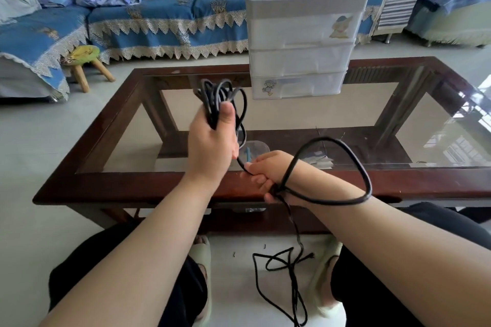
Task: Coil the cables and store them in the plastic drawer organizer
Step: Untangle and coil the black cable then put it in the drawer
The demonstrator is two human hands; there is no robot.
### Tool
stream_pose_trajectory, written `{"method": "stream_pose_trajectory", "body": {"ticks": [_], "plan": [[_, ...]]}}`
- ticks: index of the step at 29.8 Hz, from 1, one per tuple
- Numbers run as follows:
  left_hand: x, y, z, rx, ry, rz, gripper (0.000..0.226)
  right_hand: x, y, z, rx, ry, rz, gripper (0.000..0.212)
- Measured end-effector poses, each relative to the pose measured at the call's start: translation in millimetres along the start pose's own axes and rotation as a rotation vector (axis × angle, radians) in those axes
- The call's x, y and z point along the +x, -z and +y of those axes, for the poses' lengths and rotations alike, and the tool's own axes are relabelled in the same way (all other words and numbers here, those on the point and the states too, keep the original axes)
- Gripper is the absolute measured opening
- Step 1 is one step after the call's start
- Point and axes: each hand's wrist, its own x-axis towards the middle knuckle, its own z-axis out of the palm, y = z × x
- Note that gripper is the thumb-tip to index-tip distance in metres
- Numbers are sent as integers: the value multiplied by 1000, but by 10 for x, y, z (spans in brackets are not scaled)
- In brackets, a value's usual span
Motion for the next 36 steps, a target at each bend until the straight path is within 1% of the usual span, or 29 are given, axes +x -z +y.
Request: {"method": "stream_pose_trajectory", "body": {"ticks": [1,3,5,7,8,11,13,14,15,17,18,19,20,22,24,26,28,29,30,31,33,34,36], "plan": [[-17,-13,-37,86,-51,-15,53,3,12,-14,9,6,-13,30],[-36,-33,-93,209,-123,5,40,21,11,-8,55,84,-25,32],[-42,-56,-137,234,-114,72,31,64,-6,25,149,173,-62,36],[-40,-64,-158,257,-107,148,31,92,-8,29,164,205,-112,24],[-37,-60,-162,271,-115,181,32,88,3,22,143,200,-167,25],[-16,-8,-125,192,-89,292,28,83,64,18,-15,213,-382,49],[23,44,-100,126,-28,388,31,81,50,44,-141,276,-438,62],[45,70,-87,81,22,434,34,84,11,71,-224,338,-413,61],[69,90,-81,21,96,480,38,100,-35,110,-356,423,-317,58],[113,123,-101,-141,283,570,42,117,-131,184,-702,590,-2,54],[132,137,-118,-231,369,599,42,104,-185,205,-877,650,180,53],[140,146,-125,-293,434,609,42,84,-222,209,-1026,697,323,49],[155,150,-137,-308,467,602,42,60,-248,199,-1125,757,391,44],[176,161,-160,-246,518,555,46,51,-253,160,-1189,875,392,36],[191,165,-171,-142,577,497,54,67,-222,113,-1147,955,383,26],[195,158,-177,-58,594,425,60,103,-188,101,-1101,993,375,18],[178,153,-175,29,609,372,52,123,-186,110,-1075,1021,343,24],[166,140,-155,61,633,345,46,121,-187,107,-1051,1022,331,23],[158,128,-143,76,652,320,42,120,-189,100,-1020,1009,314,18],[146,108,-117,87,680,298,42,117,-189,86,-979,980,297,17],[112,78,-85,146,746,244,52,103,-179,46,-892,875,241,21],[98,67,-92,161,777,209,59,92,-163,28,-873,818,217,19],[75,40,-77,113,850,154,69,73,-133,2,-900,764,236,18]]}}
